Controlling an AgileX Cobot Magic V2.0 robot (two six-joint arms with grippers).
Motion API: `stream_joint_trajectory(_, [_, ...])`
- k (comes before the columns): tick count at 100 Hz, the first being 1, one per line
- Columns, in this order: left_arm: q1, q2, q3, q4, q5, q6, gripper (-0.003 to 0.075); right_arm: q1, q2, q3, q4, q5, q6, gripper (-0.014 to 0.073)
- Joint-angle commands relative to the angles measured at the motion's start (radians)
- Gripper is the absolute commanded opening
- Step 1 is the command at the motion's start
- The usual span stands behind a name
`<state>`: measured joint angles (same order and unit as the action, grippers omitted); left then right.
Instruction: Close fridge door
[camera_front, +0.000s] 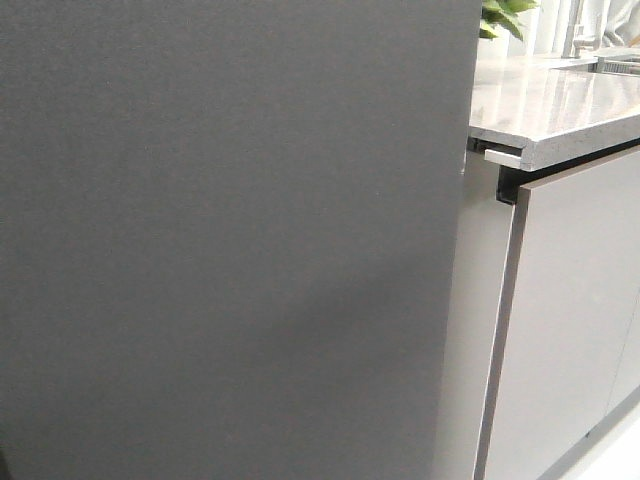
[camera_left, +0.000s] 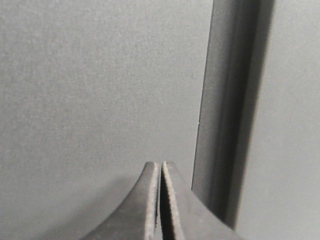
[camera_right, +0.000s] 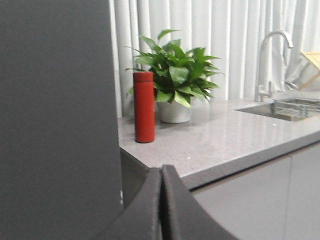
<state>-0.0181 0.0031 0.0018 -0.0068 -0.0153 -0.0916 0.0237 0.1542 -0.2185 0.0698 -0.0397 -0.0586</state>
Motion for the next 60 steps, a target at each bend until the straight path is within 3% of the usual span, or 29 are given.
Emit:
stream_joint_trajectory(1, [-0.005, 0.019, 0.028, -0.002, -0.077, -0.003, -0.0021, -0.011, -0.033, 0.011, -0.011, -0.040, 0.002, -0.0076])
stream_joint_trajectory(60, [-0.005, 0.019, 0.028, -0.002, -0.077, -0.003, -0.0021, 0.019, -0.174, 0.205, -0.036, -0.068, 0.002, -0.0076])
